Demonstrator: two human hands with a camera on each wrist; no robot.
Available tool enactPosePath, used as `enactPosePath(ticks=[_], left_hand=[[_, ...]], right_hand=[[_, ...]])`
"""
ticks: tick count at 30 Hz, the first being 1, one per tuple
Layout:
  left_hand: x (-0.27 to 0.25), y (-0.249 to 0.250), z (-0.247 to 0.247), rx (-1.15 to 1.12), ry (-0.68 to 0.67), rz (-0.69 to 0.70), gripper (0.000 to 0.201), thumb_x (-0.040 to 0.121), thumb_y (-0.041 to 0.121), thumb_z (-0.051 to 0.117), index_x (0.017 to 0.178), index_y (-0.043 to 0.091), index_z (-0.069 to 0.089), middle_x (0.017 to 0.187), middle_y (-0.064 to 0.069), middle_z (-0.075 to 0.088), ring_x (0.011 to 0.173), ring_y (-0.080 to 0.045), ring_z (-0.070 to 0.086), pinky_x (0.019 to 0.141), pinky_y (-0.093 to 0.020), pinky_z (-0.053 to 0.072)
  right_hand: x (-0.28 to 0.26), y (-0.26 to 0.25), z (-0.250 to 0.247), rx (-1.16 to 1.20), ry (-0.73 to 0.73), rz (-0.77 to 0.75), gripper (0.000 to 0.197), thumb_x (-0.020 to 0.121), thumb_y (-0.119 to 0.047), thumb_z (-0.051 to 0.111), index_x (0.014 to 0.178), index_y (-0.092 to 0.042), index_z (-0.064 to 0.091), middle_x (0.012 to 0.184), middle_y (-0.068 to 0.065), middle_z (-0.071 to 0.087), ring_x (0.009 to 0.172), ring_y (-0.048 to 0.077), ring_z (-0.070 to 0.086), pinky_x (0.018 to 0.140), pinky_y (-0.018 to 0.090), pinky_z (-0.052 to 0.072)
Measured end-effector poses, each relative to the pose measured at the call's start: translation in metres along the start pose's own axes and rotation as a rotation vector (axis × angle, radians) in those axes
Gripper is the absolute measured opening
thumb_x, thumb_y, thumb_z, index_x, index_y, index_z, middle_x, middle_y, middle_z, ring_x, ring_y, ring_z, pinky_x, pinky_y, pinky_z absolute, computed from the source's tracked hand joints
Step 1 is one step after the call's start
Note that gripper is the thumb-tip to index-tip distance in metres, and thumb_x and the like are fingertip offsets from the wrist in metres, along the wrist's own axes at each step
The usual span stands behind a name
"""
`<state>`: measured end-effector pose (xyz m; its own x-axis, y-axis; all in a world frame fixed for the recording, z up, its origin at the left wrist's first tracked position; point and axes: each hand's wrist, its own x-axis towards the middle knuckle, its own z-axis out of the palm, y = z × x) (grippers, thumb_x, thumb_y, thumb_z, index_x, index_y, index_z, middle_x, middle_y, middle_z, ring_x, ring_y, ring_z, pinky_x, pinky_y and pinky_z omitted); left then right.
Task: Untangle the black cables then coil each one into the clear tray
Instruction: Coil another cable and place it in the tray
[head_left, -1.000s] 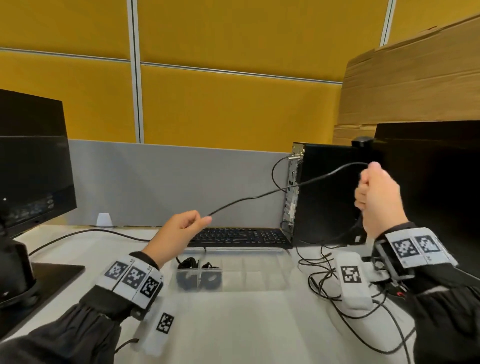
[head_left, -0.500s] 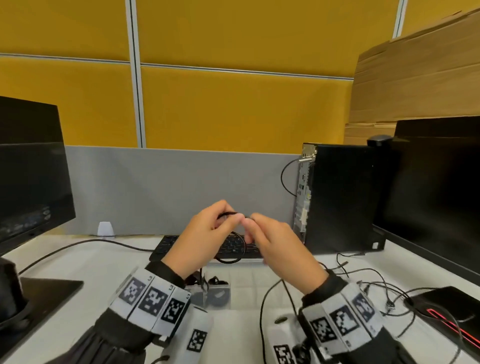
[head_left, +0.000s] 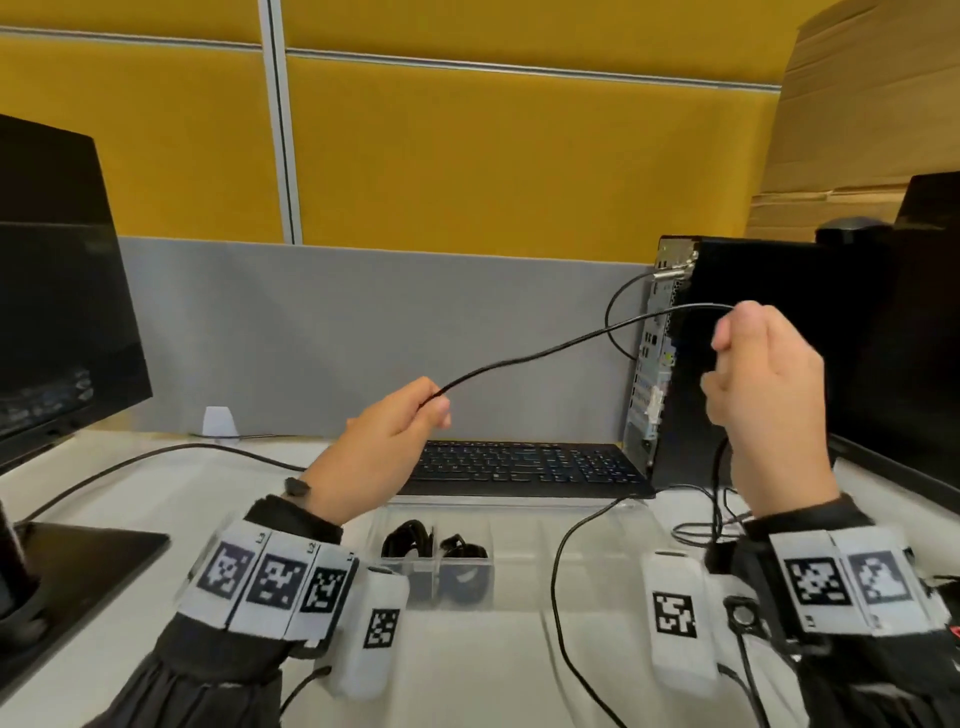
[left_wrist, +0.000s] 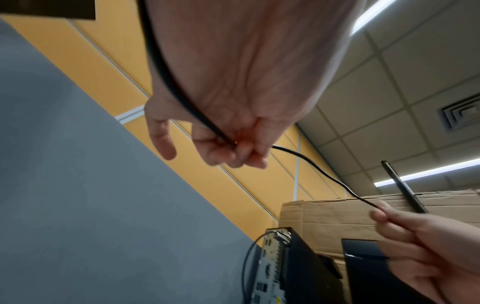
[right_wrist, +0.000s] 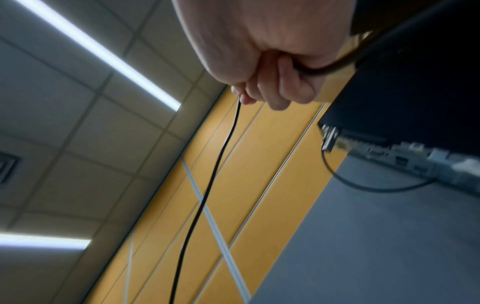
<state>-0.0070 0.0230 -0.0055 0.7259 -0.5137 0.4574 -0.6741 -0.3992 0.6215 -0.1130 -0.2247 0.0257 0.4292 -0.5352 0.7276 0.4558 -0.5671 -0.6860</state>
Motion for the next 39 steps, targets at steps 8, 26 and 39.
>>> enactPosePath(ticks=[8, 26, 39], left_hand=[[-0.004, 0.004, -0.001, 0.191, 0.106, 0.022, 0.031, 0.096, 0.042, 0.039, 0.072, 0.025, 0.049, 0.057, 0.004, 0.04, 0.054, -0.014, 0.038, 0.057, -0.03, 0.033], [-0.015, 0.042, 0.032, 0.165, 0.274, 0.297, 0.026, 0.099, 0.022, 0.03, 0.104, 0.017, 0.054, 0.091, 0.006, 0.048, 0.072, -0.017, 0.052, 0.068, -0.037, 0.043], [-0.032, 0.081, 0.003, -0.823, -0.191, 0.223, 0.027, 0.092, 0.023, 0.04, 0.1, 0.013, 0.063, 0.061, 0.007, 0.037, 0.049, -0.006, 0.025, 0.049, -0.017, 0.028]], right_hand=[[0.012, 0.032, -0.043, -0.367, 0.102, 0.056, 0.029, 0.096, -0.026, 0.033, 0.074, -0.017, 0.049, 0.063, 0.005, 0.041, 0.058, 0.019, 0.039, 0.062, 0.038, 0.034], [-0.055, -0.053, 0.032, -0.386, -0.769, -0.232, 0.053, 0.094, -0.04, 0.044, 0.143, -0.033, 0.026, 0.128, -0.025, 0.033, 0.105, -0.02, 0.034, 0.091, 0.005, 0.025], [-0.041, -0.031, 0.036, -0.121, -0.322, -0.214, 0.019, 0.1, -0.023, 0.039, 0.097, -0.019, 0.058, 0.055, -0.006, 0.043, 0.047, 0.007, 0.034, 0.046, 0.019, 0.026]])
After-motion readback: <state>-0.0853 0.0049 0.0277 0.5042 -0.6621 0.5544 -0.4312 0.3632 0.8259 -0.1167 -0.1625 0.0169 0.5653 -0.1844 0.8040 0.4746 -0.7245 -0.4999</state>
